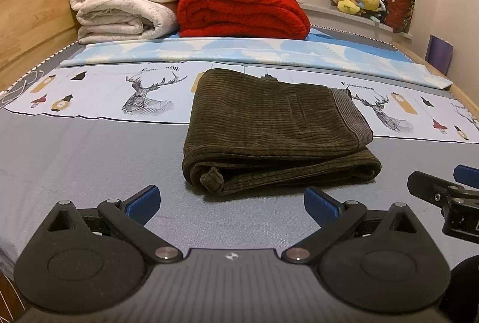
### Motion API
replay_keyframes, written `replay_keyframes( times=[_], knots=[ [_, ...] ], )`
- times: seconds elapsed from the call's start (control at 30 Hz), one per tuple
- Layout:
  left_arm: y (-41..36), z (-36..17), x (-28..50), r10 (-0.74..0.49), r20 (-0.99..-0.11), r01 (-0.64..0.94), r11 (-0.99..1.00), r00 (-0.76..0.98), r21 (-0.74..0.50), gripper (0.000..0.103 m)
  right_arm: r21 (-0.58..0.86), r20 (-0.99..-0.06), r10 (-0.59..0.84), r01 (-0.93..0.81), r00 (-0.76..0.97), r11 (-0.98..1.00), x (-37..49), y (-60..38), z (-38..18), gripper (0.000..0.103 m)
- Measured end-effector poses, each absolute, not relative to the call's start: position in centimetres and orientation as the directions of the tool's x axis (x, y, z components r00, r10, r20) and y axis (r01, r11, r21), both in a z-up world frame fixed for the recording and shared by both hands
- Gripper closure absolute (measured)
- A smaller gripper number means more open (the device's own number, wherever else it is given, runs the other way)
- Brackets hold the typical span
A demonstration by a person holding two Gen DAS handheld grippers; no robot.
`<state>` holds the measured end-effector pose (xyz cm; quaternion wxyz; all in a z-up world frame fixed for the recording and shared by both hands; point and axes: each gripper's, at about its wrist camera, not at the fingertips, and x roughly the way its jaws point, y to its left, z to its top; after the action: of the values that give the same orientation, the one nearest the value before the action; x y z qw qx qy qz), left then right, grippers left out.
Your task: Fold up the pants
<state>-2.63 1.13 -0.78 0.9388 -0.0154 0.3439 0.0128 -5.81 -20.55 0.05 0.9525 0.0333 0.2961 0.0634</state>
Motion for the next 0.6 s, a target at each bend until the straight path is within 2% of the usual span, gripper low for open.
replay_keyframes(
  times=[0.6],
  knots=[
    [1.04, -0.83, -2.66, 0.015, -0.65, -0.038, 0.999, 0.76, -0.022, 0.001, 0.093, -0.572, 0.138, -0.103, 0.809, 0.99, -5.64, -20.3, -0.2, 0.009]
  ],
)
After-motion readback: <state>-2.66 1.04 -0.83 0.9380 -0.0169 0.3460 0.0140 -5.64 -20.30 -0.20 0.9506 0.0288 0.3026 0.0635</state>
